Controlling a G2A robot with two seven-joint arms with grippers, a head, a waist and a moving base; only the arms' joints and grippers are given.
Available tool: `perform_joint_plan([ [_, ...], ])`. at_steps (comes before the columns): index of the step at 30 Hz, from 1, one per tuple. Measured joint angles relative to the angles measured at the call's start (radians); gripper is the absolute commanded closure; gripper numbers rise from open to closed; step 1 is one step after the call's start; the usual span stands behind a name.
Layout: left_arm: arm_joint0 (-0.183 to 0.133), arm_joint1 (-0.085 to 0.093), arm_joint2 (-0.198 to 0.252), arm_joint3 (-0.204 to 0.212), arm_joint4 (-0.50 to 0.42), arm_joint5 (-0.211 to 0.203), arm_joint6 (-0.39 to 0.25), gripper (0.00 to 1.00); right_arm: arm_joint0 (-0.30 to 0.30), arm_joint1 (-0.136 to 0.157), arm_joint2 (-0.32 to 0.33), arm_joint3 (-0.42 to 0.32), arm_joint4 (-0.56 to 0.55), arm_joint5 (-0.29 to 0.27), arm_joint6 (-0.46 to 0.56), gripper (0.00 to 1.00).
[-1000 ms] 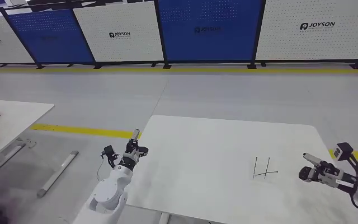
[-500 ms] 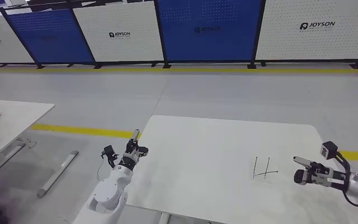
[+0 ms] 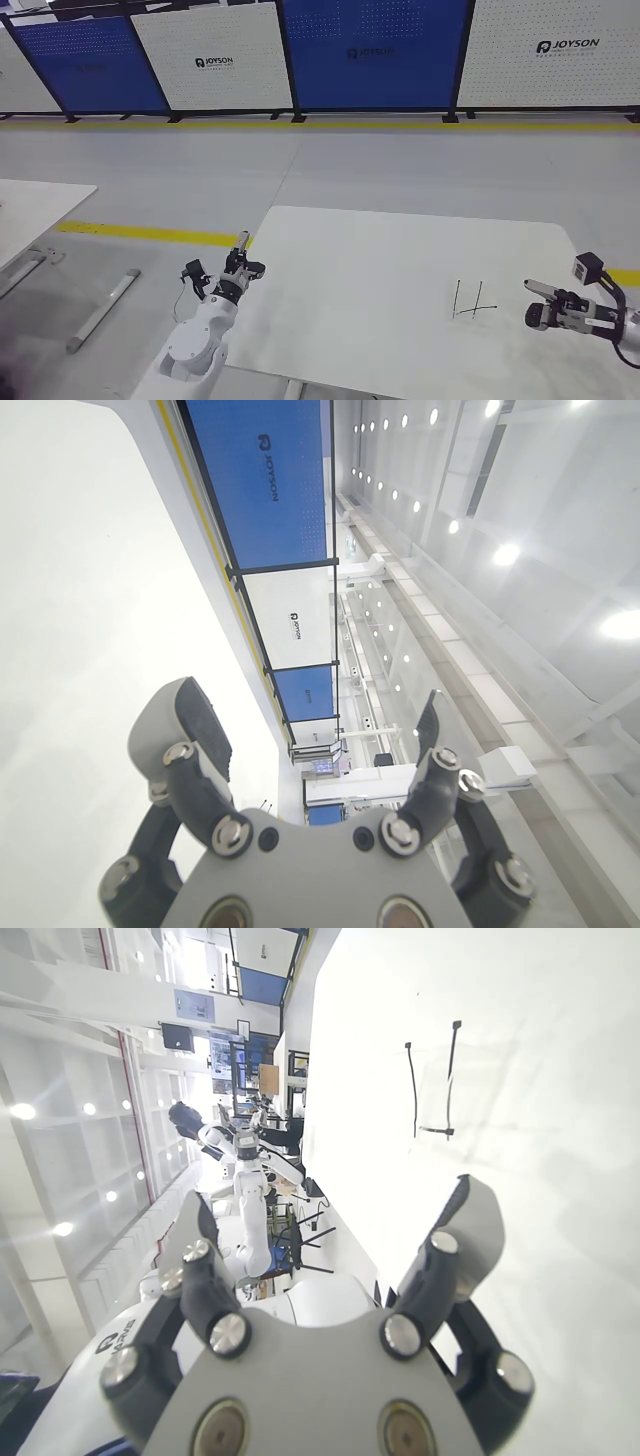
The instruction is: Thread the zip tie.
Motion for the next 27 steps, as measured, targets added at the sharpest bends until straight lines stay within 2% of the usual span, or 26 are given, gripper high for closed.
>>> perform_joint_plan([
  [4, 0.0, 0.0, 0.0, 0.0, 0.0, 0.0, 0.0, 0.0, 0.065, -0.009, -0.11, 0.061, -0.022, -0.004, 0.0, 0.0],
  [8, 0.0, 0.0, 0.0, 0.0, 0.0, 0.0, 0.0, 0.0, 0.13, -0.018, -0.192, 0.143, -0.017, -0.001, 0.0, 0.0],
  [13, 0.0, 0.0, 0.0, 0.0, 0.0, 0.0, 0.0, 0.0, 0.201, -0.032, -0.278, 0.236, -0.085, -0.025, -0.011, 0.0],
  [27, 0.0, 0.0, 0.0, 0.0, 0.0, 0.0, 0.0, 0.0, 0.208, -0.034, -0.284, 0.245, -0.082, -0.026, -0.026, 0.0],
])
